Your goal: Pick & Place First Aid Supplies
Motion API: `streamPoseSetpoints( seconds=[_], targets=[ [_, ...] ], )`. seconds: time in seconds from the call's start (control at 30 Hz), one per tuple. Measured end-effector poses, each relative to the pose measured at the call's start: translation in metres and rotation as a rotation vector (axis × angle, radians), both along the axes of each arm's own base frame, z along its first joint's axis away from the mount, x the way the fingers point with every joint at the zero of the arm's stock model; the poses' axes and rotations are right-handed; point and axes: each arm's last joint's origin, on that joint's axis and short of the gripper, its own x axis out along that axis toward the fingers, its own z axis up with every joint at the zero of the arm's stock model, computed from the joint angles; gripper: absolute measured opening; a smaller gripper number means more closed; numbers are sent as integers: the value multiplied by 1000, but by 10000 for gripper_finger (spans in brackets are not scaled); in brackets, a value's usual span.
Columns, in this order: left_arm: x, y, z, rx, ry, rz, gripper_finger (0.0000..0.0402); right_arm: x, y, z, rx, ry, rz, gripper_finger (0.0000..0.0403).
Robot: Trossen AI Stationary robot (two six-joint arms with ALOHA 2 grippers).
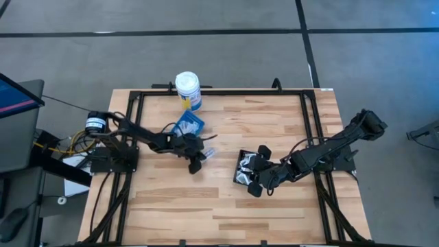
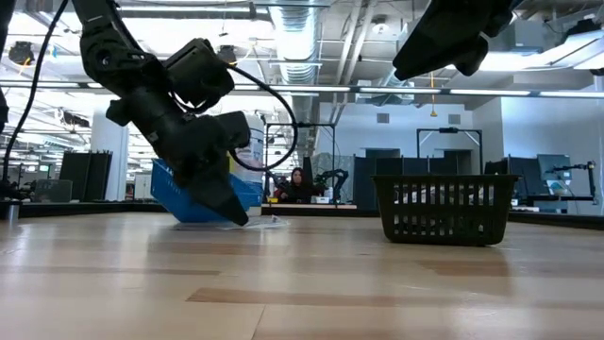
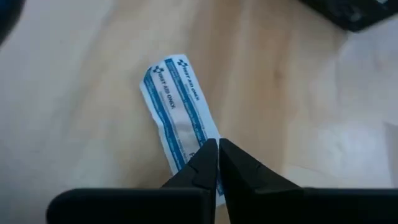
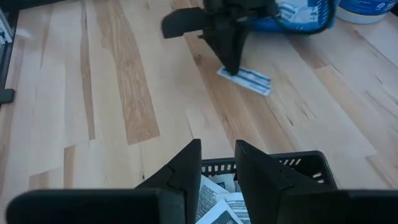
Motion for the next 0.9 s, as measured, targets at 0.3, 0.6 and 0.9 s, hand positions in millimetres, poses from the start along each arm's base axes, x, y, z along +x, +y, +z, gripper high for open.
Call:
streamPoseSetpoints(
  seconds=[0.3,0.6,0.9],
  targets=[
    [-9,-10,29,49,-89,20,15,0,0,0,0,0,0,92],
    [-24,-32,49,78,-116,-62,42,0,0,0,0,0,0,92],
    [-10,-38,26,217,-17,25,122,0,0,0,0,-3,1,92]
  ],
)
